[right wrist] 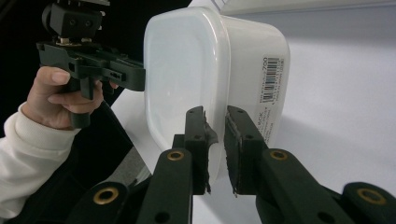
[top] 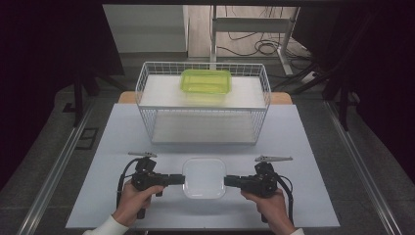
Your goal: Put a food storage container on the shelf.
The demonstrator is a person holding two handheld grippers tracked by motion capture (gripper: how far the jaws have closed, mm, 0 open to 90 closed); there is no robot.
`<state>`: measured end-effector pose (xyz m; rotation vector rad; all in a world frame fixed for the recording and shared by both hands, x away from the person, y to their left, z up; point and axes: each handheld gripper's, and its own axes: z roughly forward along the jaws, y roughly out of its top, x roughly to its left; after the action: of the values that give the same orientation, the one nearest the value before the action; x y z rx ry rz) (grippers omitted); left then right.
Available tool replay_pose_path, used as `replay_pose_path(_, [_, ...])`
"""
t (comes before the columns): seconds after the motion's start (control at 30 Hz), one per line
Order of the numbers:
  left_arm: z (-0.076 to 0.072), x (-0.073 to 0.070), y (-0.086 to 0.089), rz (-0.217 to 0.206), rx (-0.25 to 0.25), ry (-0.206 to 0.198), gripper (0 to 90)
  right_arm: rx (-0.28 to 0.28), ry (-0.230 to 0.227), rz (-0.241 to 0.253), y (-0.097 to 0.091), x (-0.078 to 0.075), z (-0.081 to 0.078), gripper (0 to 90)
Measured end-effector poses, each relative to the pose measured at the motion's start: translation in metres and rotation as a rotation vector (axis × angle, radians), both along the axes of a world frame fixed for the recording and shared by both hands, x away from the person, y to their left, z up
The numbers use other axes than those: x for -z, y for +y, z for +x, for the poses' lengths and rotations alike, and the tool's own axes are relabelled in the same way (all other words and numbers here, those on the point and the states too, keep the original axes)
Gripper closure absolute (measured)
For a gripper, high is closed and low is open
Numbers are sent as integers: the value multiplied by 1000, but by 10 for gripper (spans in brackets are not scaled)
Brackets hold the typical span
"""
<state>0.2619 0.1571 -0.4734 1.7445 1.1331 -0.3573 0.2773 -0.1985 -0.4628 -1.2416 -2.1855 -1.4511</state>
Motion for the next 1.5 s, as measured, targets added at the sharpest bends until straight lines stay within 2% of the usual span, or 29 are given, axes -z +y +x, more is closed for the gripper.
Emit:
replay_pose_path(0.33, [0, -11, -2, 12, 8, -47, 795, 4, -60, 0, -2, -10, -2, 793])
replay_pose_path(0.57, [2, -20, -1, 4, 6, -74, 796, 3, -95, -2, -1, -17, 0, 792])
replay_pose_path(0.9, [4, -28, 5, 7, 11, -97, 798, -7, -117, 12, 3, -23, 4, 793])
replay_pose_path(1.17, [10, -45, 6, 11, 16, -136, 798, -7, -152, 25, 3, -35, 9, 792])
replay_pose_path(1.5, [16, -66, 7, 8, 15, -189, 800, -7, -208, 13, 5, -57, 15, 791])
